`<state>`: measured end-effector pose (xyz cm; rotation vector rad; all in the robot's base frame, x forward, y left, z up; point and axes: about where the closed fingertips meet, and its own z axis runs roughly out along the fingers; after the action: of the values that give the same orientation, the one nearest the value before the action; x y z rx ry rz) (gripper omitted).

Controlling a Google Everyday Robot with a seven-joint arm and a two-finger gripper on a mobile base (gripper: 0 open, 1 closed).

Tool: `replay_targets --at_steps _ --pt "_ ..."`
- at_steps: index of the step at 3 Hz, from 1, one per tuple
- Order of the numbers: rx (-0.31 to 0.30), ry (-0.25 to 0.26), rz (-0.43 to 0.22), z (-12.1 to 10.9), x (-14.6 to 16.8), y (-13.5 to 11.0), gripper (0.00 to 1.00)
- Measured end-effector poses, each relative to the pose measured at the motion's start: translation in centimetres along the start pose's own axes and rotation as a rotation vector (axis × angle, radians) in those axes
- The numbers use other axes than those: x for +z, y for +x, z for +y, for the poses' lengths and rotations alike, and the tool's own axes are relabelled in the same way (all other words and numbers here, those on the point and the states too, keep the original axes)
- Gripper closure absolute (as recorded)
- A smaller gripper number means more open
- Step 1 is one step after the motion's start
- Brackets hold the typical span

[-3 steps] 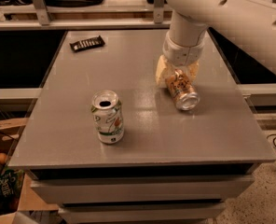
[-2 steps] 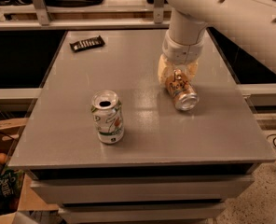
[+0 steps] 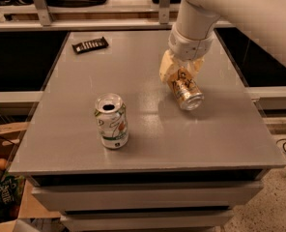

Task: Place orange can upright

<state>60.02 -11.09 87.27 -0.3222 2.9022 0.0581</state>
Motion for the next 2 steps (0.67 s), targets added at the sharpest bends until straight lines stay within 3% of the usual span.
replay_targets --at_steps 1,2 --pt "-0.117 -0.039 -0.095 0.8 -2.4 -0.5 1.00" --pt "-0.246 -0.115 -0.241 1.8 -5.0 -0.9 1.00"
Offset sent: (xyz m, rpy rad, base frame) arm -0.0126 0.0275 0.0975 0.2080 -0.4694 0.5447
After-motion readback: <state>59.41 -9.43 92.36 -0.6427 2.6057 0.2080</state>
